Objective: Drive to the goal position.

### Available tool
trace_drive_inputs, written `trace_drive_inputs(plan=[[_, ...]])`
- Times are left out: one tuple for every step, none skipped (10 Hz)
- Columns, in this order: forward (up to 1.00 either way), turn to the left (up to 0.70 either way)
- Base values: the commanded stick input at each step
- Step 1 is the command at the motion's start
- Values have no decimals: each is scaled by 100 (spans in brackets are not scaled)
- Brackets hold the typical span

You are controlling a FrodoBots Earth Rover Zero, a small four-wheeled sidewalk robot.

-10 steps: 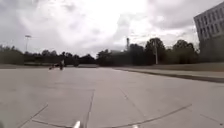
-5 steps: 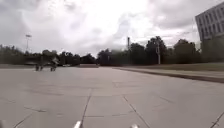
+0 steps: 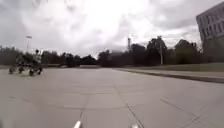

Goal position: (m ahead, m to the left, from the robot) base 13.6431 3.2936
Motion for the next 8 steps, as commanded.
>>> trace_drive_inputs(plan=[[100,0],[100,0],[100,0],[100,0],[100,0],[100,0],[100,0],[100,0]])
